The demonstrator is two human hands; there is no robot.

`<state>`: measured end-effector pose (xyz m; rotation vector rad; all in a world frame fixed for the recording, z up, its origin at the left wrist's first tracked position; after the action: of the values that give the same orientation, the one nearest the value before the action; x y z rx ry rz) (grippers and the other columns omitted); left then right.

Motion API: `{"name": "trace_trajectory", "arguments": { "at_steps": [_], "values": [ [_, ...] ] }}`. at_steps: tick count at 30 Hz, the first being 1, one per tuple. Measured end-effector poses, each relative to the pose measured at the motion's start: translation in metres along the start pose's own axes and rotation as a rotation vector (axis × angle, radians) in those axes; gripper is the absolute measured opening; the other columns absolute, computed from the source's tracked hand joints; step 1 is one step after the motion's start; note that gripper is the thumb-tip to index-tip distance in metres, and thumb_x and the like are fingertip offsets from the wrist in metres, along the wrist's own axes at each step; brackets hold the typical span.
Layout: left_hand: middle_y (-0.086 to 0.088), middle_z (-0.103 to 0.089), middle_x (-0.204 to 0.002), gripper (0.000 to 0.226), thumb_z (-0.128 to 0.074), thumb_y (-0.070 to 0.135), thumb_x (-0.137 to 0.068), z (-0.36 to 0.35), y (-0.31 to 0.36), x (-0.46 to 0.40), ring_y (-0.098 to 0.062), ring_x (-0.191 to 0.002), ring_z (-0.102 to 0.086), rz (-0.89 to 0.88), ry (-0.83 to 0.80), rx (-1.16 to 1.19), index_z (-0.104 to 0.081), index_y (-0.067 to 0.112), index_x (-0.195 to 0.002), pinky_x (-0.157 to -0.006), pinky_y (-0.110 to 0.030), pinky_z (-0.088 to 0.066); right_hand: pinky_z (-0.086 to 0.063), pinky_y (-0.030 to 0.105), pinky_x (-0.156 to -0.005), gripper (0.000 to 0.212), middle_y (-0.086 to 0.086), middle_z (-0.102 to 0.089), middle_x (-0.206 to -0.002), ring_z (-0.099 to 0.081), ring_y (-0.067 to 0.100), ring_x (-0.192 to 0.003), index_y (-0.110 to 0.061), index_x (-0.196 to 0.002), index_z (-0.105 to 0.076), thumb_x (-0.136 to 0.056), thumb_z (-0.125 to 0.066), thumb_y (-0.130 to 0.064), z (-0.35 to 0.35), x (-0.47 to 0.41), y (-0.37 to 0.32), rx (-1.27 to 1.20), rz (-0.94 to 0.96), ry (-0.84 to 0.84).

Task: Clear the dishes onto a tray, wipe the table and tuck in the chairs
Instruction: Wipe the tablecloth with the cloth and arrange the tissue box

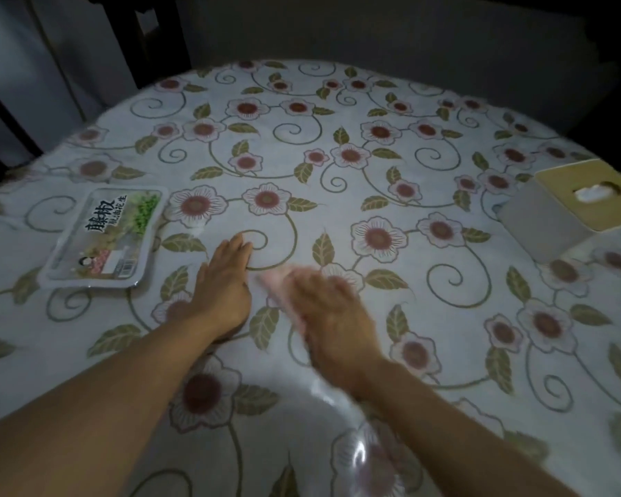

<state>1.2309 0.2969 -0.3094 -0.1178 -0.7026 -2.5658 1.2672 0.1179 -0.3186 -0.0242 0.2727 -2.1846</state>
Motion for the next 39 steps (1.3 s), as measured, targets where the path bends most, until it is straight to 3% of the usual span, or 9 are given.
{"name": "trace_trajectory", "arguments": {
  "at_steps": [4, 12, 19, 22, 27, 30, 33, 36, 39],
  "values": [
    [0.002, 0.007, -0.159, 0.071, -0.039, -0.001, -0.090, -0.015, 0.016, 0.033, -0.015, -0.145, 0.008, 0.004, -0.003, -0.016, -0.006, 0.016, -0.150, -0.118, -0.043, -0.005, -0.030, 0.048, -0.110, 0.065, -0.002, -0.039, -0.149, -0.039, 0.021, -0.136, -0.020, -0.139, -0.043, -0.075, -0.055, -0.028, 0.003, 0.061, -0.005, 0.051, 0.225, -0.224],
    [0.004, 0.008, -0.159, 0.065, -0.034, 0.001, -0.093, -0.024, 0.021, 0.039, -0.015, -0.145, 0.008, 0.031, -0.005, -0.058, -0.007, 0.019, -0.150, -0.117, -0.048, -0.002, -0.012, 0.042, -0.117, 0.065, 0.004, -0.008, -0.159, -0.012, 0.019, -0.145, -0.012, -0.151, -0.008, -0.091, -0.033, -0.020, 0.051, 0.079, 0.134, 0.105, -0.612, -0.034],
    [0.002, 0.006, -0.159, 0.065, -0.035, 0.004, -0.094, -0.033, 0.037, 0.071, -0.018, -0.146, 0.004, -0.010, 0.009, -0.146, -0.005, 0.016, -0.150, -0.118, -0.045, -0.010, -0.024, 0.044, -0.114, 0.091, 0.004, -0.040, -0.148, -0.041, 0.028, -0.135, -0.013, -0.144, -0.030, -0.062, -0.071, -0.014, 0.029, 0.134, 0.034, 0.018, -0.005, -0.101],
    [0.003, 0.007, -0.159, 0.064, -0.033, 0.005, -0.095, -0.033, 0.036, 0.078, -0.017, -0.146, 0.004, -0.025, 0.006, -0.150, -0.004, 0.017, -0.150, -0.118, -0.043, -0.011, -0.037, 0.044, -0.106, 0.062, 0.014, -0.046, -0.141, -0.052, 0.031, -0.121, -0.005, -0.139, -0.040, -0.078, -0.053, -0.007, 0.047, 0.131, 0.100, 0.137, -0.283, 0.019],
    [0.004, 0.006, -0.159, 0.061, -0.031, 0.006, -0.097, -0.036, 0.033, 0.075, -0.017, -0.146, 0.005, -0.021, 0.013, -0.135, -0.004, 0.018, -0.151, -0.118, -0.044, -0.009, -0.012, 0.043, -0.117, 0.063, 0.008, -0.016, -0.157, -0.016, 0.024, -0.144, -0.008, -0.149, -0.015, -0.091, -0.036, -0.015, 0.059, 0.119, 0.146, 0.092, -0.708, -0.008],
    [0.005, 0.007, -0.159, 0.064, -0.032, 0.005, -0.096, -0.035, 0.034, 0.075, -0.016, -0.146, 0.006, -0.010, 0.008, -0.126, -0.004, 0.019, -0.151, -0.118, -0.044, -0.006, -0.026, 0.045, -0.115, 0.073, 0.010, -0.019, -0.156, -0.023, 0.031, -0.141, -0.011, -0.151, -0.011, -0.082, -0.035, -0.004, 0.034, 0.111, 0.082, 0.079, -0.564, 0.066],
    [0.004, 0.007, -0.159, 0.068, -0.035, 0.002, -0.093, -0.031, 0.033, 0.077, -0.016, -0.146, 0.006, -0.025, -0.020, -0.098, -0.003, 0.019, -0.150, -0.118, -0.043, -0.006, -0.007, 0.040, -0.120, 0.090, -0.002, -0.009, -0.159, -0.007, 0.021, -0.147, -0.023, -0.152, 0.003, -0.077, -0.041, 0.002, 0.015, 0.115, 0.014, -0.022, -0.236, -0.019],
    [0.003, 0.007, -0.159, 0.070, -0.034, -0.003, -0.091, -0.026, 0.031, 0.078, -0.015, -0.146, 0.006, -0.078, -0.050, -0.054, -0.003, 0.018, -0.151, -0.119, -0.037, -0.004, -0.019, 0.048, -0.115, 0.092, 0.005, -0.023, -0.156, -0.019, 0.024, -0.144, -0.011, -0.150, -0.017, -0.075, -0.069, -0.020, 0.023, 0.120, 0.015, 0.040, -0.023, -0.154],
    [0.003, 0.005, -0.159, 0.070, -0.035, -0.004, -0.090, -0.021, 0.026, 0.082, -0.013, -0.145, 0.005, -0.129, -0.046, -0.020, -0.004, 0.016, -0.150, -0.118, -0.027, 0.001, -0.001, 0.041, -0.120, 0.075, 0.003, 0.006, -0.160, 0.006, 0.019, -0.147, -0.012, -0.150, 0.004, -0.093, -0.044, -0.020, 0.031, 0.098, 0.063, 0.130, -0.273, -0.177]
  ]
}}
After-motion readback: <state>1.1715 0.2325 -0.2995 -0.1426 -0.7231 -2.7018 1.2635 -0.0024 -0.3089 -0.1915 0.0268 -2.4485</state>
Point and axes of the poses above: each hand's wrist, its own x-axis away from the middle knuckle, its own z-axis out of the back of the hand, y = z × x, the point moved 1 cm from there along -x, towards the middle knuckle
